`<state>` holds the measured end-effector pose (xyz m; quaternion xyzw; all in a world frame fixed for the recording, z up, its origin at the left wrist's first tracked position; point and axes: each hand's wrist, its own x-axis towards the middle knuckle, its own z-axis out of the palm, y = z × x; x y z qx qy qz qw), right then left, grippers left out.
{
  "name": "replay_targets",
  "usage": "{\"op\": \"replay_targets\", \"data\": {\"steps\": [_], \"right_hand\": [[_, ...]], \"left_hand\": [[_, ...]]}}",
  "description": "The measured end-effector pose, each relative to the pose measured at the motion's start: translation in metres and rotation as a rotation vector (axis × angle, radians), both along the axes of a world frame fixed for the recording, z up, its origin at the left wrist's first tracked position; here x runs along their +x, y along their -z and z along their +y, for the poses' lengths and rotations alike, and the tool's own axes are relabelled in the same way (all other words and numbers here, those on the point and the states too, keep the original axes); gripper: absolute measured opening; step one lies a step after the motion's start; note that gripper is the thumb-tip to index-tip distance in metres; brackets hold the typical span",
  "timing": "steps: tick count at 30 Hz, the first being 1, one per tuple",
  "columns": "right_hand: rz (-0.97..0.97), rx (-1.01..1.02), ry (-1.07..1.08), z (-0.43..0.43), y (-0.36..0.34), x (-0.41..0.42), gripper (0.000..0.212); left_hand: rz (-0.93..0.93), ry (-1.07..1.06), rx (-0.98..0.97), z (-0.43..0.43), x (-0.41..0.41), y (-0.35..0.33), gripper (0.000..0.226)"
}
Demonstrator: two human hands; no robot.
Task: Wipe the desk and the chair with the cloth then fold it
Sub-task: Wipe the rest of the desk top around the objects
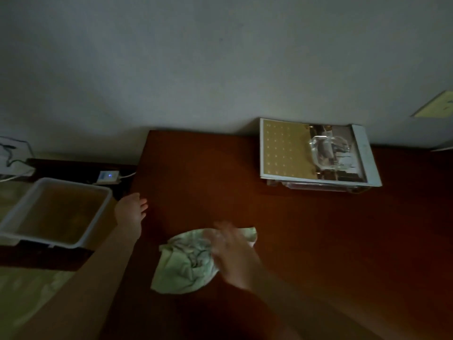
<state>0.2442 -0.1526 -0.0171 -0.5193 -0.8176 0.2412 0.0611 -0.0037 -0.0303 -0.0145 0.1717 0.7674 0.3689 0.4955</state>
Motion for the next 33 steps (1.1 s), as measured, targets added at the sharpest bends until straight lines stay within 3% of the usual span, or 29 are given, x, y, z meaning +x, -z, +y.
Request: {"op": "replay_targets", "data": {"steps": [4, 8, 14, 21, 25, 27, 30, 33], "right_hand": [[-0.219, 0.034, -0.359, -0.05, 0.026, -0.073, 0.051], [-0.318, -0.021, -0.262, -0.042, 0.042, -0.091, 0.044], [-0.294, 0.017, 0.029, 0.068, 0.042, -0.089, 0.042], [-0.376, 0.046, 0.302, 0.242, 0.05, -0.097, 0.044], [-0.427, -0.007, 0.329, 0.259, 0.05, -0.114, 0.045], [-0.456, -0.024, 0.246, 0.238, 0.043, -0.12, 0.046], [-0.486, -0.011, -0.068, 0.169, 0.04, -0.143, 0.051], [-0.314, 0.07, -0.344, 0.086, 0.048, -0.168, 0.051]], "left_hand": [[0.443, 0.181, -0.076, -0.029, -0.048, 0.021, 0.034], [0.728, 0.425, -0.119, -0.039, -0.076, 0.042, 0.032], [0.776, 0.685, -0.051, -0.03, -0.079, 0.061, 0.045], [0.847, 0.673, 0.18, -0.022, -0.086, 0.088, 0.051], [0.839, 0.703, 0.192, -0.014, -0.086, 0.089, 0.044], [0.847, 0.723, 0.189, -0.011, -0.086, 0.085, 0.045], [0.869, 0.736, 0.134, -0.011, -0.085, 0.08, 0.039], [0.882, 0.733, 0.113, -0.013, -0.085, 0.077, 0.037]]}}
